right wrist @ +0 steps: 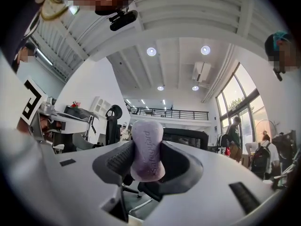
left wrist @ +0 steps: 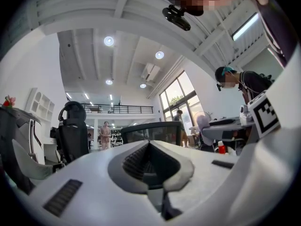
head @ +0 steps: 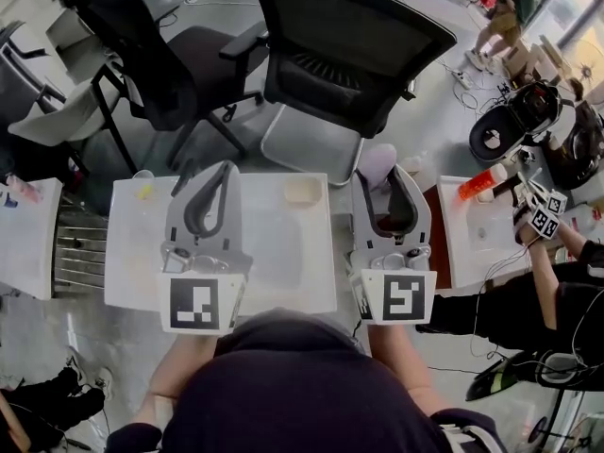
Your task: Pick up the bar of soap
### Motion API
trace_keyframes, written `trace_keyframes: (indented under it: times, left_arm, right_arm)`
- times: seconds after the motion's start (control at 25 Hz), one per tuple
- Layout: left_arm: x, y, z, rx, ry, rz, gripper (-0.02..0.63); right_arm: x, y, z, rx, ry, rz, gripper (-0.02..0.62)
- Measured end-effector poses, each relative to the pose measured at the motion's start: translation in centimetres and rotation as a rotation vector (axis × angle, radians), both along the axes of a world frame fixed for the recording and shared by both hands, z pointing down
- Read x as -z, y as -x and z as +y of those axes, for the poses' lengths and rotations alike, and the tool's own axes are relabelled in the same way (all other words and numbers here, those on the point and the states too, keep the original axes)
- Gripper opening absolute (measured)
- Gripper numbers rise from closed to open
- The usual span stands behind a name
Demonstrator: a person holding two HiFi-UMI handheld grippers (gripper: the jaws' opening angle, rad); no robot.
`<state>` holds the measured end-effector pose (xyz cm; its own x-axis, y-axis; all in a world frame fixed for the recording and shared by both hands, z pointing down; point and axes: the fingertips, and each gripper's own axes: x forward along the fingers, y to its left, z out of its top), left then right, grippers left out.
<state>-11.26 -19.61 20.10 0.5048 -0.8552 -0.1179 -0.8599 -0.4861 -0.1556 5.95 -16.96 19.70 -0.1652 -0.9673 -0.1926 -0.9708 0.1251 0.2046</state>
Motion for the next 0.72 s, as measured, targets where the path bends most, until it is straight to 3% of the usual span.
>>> trace_keyframes:
  times: [0.72]
  left_arm:
    - [-1.6,-2.3,-0.4,0.028,0.025,-0.011,0.000]
  right_arm:
    - [-1.2,-1.9,-0.9,0.062,0.012,-0.009,0.190]
